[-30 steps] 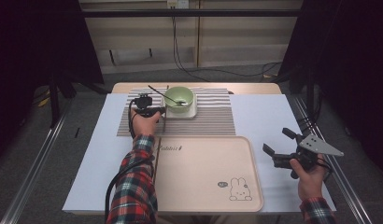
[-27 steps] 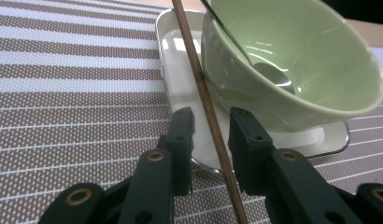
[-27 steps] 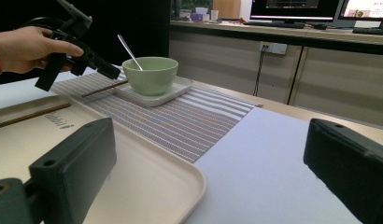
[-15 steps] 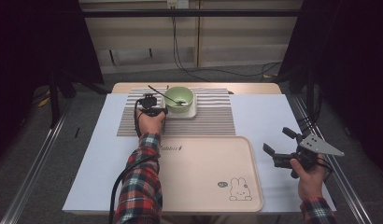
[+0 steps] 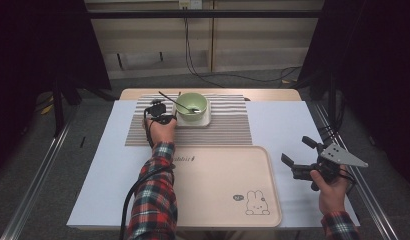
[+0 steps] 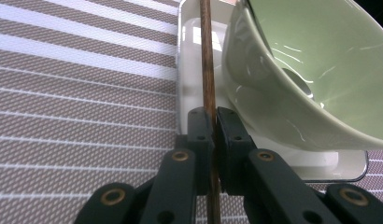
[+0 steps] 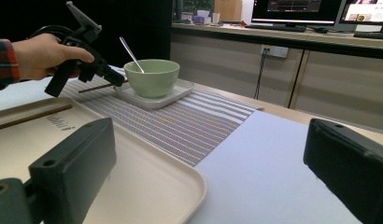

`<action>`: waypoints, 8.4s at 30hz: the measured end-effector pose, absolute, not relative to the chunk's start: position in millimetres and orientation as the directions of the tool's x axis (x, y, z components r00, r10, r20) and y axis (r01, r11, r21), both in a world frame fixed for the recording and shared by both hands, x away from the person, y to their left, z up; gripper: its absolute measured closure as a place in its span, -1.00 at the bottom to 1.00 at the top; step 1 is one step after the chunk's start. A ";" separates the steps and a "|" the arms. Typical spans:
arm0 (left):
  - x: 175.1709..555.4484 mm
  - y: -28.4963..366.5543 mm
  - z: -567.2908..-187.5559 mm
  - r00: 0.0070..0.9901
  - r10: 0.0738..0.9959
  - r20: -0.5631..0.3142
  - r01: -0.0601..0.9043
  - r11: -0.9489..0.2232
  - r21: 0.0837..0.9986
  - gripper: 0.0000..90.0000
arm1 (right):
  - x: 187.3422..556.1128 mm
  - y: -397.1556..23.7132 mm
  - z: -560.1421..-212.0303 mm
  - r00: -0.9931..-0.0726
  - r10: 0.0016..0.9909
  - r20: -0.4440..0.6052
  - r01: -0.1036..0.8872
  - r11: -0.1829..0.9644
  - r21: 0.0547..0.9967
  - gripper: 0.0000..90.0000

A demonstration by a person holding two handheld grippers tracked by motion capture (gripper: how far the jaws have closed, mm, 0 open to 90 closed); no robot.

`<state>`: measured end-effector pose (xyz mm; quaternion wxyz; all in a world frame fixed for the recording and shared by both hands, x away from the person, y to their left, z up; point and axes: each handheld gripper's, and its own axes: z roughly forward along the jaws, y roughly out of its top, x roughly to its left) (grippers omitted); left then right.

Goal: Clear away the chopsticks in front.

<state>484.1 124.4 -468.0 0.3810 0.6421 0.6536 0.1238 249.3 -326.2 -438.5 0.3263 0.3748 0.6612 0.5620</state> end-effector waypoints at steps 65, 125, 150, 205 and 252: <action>325.4 200.3 -444.8 0.080 0.836 -0.543 0.659 0.364 0.658 0.89 | 248.1 -316.9 -436.8 -0.528 0.849 -0.022 0.114 0.096 0.989 -0.96; 250.2 199.6 -470.6 0.092 0.831 -0.549 0.676 0.353 0.647 0.89 | 247.5 -311.2 -436.9 -0.570 0.821 -0.037 0.108 0.119 0.987 -0.96; 240.7 195.9 -472.6 0.105 0.815 -0.570 0.686 0.356 0.634 0.89 | 246.6 -311.7 -436.7 -0.566 0.823 -0.039 0.107 0.120 0.987 -0.96; 221.8 186.7 -484.4 0.093 0.825 -0.557 0.750 0.310 0.584 0.87 | 255.5 -305.7 -436.0 -0.573 0.818 -0.037 0.096 0.113 0.989 -0.96; 269.8 178.0 -450.8 0.192 0.808 -0.558 0.669 0.308 0.677 0.01 | 256.9 -304.7 -437.1 -0.583 0.811 -0.036 0.102 0.117 0.988 -0.96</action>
